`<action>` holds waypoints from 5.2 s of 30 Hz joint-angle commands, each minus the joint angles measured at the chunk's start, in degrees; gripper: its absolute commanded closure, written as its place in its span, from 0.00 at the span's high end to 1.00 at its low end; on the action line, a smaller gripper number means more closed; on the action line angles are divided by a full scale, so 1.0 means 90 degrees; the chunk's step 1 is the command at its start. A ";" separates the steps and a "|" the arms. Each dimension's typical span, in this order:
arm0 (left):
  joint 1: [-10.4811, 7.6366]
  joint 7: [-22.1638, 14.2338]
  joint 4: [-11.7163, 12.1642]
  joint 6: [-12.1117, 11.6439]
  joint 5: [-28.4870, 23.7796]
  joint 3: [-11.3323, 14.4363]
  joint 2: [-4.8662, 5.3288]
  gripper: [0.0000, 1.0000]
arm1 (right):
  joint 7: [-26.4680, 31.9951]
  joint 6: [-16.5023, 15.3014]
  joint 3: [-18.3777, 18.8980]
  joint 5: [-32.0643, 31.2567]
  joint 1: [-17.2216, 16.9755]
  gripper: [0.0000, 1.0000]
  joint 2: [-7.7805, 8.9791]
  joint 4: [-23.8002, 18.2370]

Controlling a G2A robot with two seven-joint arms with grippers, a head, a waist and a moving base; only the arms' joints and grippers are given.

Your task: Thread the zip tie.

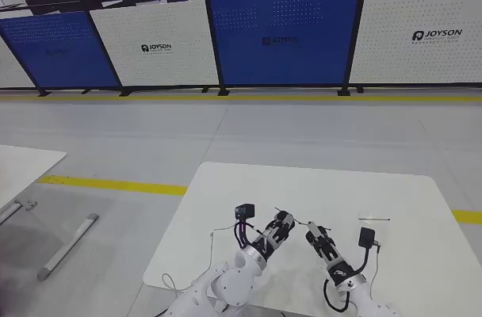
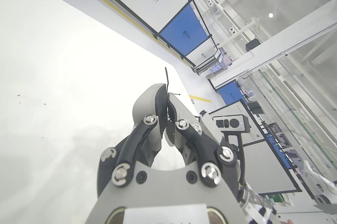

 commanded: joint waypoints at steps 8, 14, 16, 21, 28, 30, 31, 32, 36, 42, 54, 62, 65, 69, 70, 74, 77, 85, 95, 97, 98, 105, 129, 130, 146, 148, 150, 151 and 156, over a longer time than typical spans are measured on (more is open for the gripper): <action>0.0040 0.0023 -0.0026 -0.0019 0.0044 0.0002 -0.0015 0.00 | -0.0044 -0.0051 0.0040 0.0082 -0.0033 0.23 0.0000 0.0016; 0.0065 0.0010 -0.0030 -0.0060 0.0072 -0.0010 -0.0019 0.00 | -0.0048 -0.0038 0.0053 0.0107 -0.0035 0.15 -0.0001 0.0000; 0.0071 0.0006 -0.0033 -0.0073 0.0081 -0.0016 -0.0020 0.00 | -0.0047 -0.0030 0.0053 0.0113 -0.0031 0.15 -0.0002 -0.0001; 0.0084 0.0002 -0.0044 -0.0096 0.0086 -0.0038 -0.0024 0.00 | -0.0054 -0.0001 0.0033 0.0108 -0.0005 0.00 -0.0008 0.0021; 0.0103 -0.0079 -0.0080 -0.0234 0.0076 -0.0025 -0.0029 0.00 | -0.0074 0.0009 0.0014 0.0071 0.0011 0.00 -0.0014 0.0019; 0.0111 -0.0104 -0.0088 -0.0262 0.0091 -0.0017 -0.0029 0.00 | -0.0073 0.0014 0.0011 0.0064 0.0013 0.00 -0.0015 0.0004; 0.0114 -0.0122 -0.0090 -0.0279 0.0100 -0.0016 -0.0028 0.00 | -0.0070 0.0020 0.0011 0.0060 0.0014 0.00 -0.0015 -0.0006; 0.0115 -0.0128 -0.0089 -0.0286 0.0103 -0.0019 -0.0028 0.00 | -0.0067 0.0026 0.0011 0.0058 0.0014 0.00 -0.0015 -0.0013; 0.0119 -0.0129 -0.0083 -0.0272 0.0096 -0.0035 -0.0031 0.00 | -0.0058 0.0047 0.0013 0.0046 0.0013 0.00 -0.0015 -0.0025; 0.0106 -0.0179 -0.0046 -0.0208 0.0159 -0.0021 -0.0037 0.27 | -0.0065 0.0076 0.0020 0.0051 0.0017 0.00 -0.0017 -0.0003; 0.0092 -0.0234 -0.0035 -0.0206 0.0302 0.0033 -0.0048 0.15 | -0.0045 0.0103 0.0025 -0.0037 -0.0004 0.00 -0.0012 -0.0029; 0.0076 -0.0176 -0.0015 -0.0168 0.0284 -0.0011 -0.0058 0.12 | -0.0027 0.0152 -0.0008 -0.0167 0.0014 0.00 -0.0012 -0.0027; 0.0078 -0.0176 -0.0017 -0.0165 0.0288 -0.0016 -0.0061 0.12 | -0.0032 0.0158 -0.0022 -0.0187 0.0020 0.00 -0.0014 -0.0030; 0.0077 -0.0191 -0.0020 -0.0139 0.0319 -0.0021 -0.0062 0.00 | -0.0038 0.0153 -0.0033 -0.0222 0.0016 0.00 -0.0015 -0.0048; 0.0076 -0.0194 -0.0020 -0.0135 0.0324 -0.0022 -0.0063 0.00 | -0.0040 0.0153 -0.0034 -0.0226 0.0013 0.00 -0.0015 -0.0051; 0.0077 -0.0198 -0.0021 -0.0125 0.0327 -0.0026 -0.0067 0.00 | -0.0044 0.0150 -0.0034 -0.0246 0.0006 0.00 -0.0014 -0.0060; 0.0079 -0.0231 -0.0029 -0.0150 0.0327 -0.0017 -0.0069 0.00 | -0.0039 0.0153 -0.0033 -0.0250 0.0003 0.00 -0.0013 -0.0064; 0.0123 -0.0325 -0.0091 -0.0274 0.0358 -0.0005 -0.0062 0.00 | 0.0020 0.0153 -0.0025 -0.0212 0.0004 0.00 -0.0011 -0.0083; 0.0124 -0.0234 -0.0047 -0.0125 0.0320 -0.0046 -0.0075 0.00 | 0.0162 0.0107 -0.0026 -0.0136 0.0026 0.38 -0.0006 -0.0043; 0.0110 -0.0221 -0.0023 -0.0047 0.0279 -0.0055 -0.0083 0.00 | 0.0163 0.0092 -0.0028 -0.0135 0.0030 0.36 -0.0006 -0.0038; 0.0095 -0.0203 -0.0009 0.0005 0.0254 -0.0058 -0.0089 0.00 | 0.0155 0.0073 -0.0027 -0.0128 0.0030 0.33 -0.0006 -0.0033; 0.0046 -0.0128 0.0031 0.0140 0.0212 -0.0047 -0.0117 0.00 | 0.0120 0.0013 0.0009 -0.0100 0.0003 0.14 -0.0001 -0.0017; 0.0055 -0.0053 0.0068 0.0157 0.0376 -0.0038 -0.0147 0.00 | 0.0072 -0.0031 -0.0046 -0.0150 0.0032 0.18 -0.0008 0.0010; 0.0055 -0.0053 0.0072 0.0159 0.0379 -0.0038 -0.0148 0.00 | 0.0068 -0.0043 -0.0040 -0.0156 0.0023 0.18 -0.0006 -0.0004; 0.0091 -0.0061 0.0030 0.0151 0.0486 -0.0011 -0.0164 0.00 | 0.0011 -0.0078 0.0050 -0.0084 -0.0031 0.15 0.0005 -0.0131; 0.0097 -0.0061 0.0028 0.0144 0.0496 -0.0006 -0.0165 0.00 | 0.0009 -0.0067 0.0049 -0.0079 -0.0027 0.03 0.0005 -0.0134; 0.0100 -0.0064 0.0030 0.0134 0.0499 -0.0008 -0.0167 0.00 | 0.0002 -0.0058 0.0046 -0.0081 -0.0023 0.00 0.0004 -0.0136; 0.0100 -0.0063 0.0027 0.0131 0.0499 -0.0010 -0.0168 0.00 | -0.0001 -0.0056 0.0043 -0.0086 -0.0021 0.00 0.0003 -0.0136; 0.0114 -0.0061 -0.0009 0.0103 0.0498 -0.0024 -0.0169 0.00 | -0.0014 -0.0050 0.0022 -0.0113 -0.0012 0.00 0.0000 -0.0130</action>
